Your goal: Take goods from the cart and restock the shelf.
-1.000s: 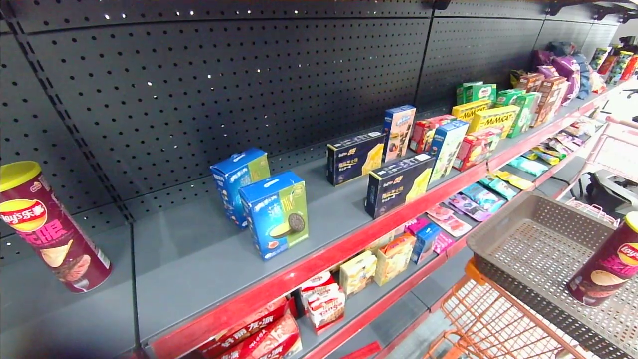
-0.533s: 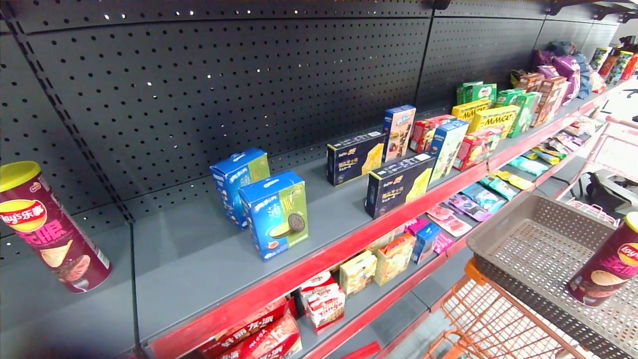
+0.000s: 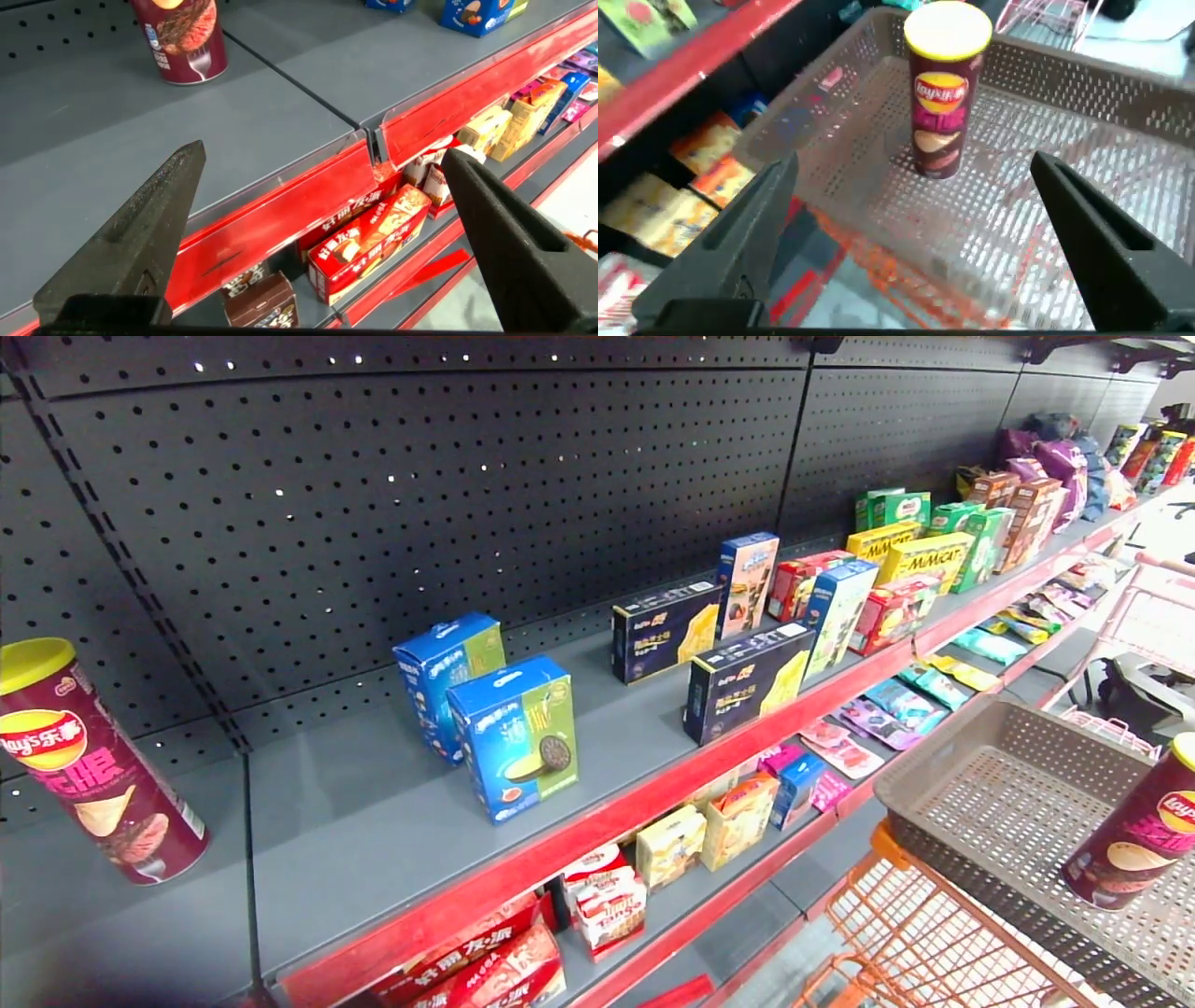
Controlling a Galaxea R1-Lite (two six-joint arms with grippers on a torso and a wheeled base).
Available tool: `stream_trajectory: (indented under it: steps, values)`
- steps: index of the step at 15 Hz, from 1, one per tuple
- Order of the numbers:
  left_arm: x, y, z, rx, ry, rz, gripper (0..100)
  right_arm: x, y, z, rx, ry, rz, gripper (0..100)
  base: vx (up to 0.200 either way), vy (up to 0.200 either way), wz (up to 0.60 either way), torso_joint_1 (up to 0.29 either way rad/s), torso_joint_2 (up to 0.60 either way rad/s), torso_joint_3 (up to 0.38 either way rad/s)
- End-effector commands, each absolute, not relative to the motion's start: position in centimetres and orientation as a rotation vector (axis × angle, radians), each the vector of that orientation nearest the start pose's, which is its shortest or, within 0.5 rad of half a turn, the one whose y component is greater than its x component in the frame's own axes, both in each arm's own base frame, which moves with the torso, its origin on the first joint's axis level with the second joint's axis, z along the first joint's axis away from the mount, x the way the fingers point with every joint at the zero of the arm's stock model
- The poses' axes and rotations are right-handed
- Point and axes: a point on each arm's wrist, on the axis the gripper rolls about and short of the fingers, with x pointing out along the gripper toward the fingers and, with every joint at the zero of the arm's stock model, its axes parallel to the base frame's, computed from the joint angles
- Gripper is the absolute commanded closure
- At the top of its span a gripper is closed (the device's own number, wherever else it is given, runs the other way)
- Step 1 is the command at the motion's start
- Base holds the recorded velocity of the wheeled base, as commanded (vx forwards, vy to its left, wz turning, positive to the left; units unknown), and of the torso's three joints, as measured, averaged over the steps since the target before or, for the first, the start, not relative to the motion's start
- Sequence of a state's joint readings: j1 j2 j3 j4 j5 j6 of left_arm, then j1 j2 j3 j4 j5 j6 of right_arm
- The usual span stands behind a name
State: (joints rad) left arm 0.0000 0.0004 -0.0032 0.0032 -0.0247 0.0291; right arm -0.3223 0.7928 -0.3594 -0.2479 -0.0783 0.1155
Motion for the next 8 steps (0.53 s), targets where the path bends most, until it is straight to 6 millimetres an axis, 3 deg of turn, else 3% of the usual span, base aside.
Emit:
stream_trajectory:
  steps: [1, 4, 8]
  values:
    - [-2.3, -0.1, 7.6, 0.029, 0.001, -0.025, 0, 11.5, -4.0, 17.0, 0.081, 0.302, -0.407, 0, 0.0, 0.0, 0.0, 0.0, 0.0, 0.0]
    - [-2.3, -0.1, 7.6, 0.029, 0.001, -0.025, 0, 13.6, -4.7, 15.3, 0.019, 0.348, -0.394, 0, 0.0, 0.0, 0.0, 0.0, 0.0, 0.0]
    - [-2.3, -0.1, 7.6, 0.029, 0.001, -0.025, 0, 14.1, -4.9, 14.4, -0.03, 0.33, -0.387, 0, 0.0, 0.0, 0.0, 0.0, 0.0, 0.0]
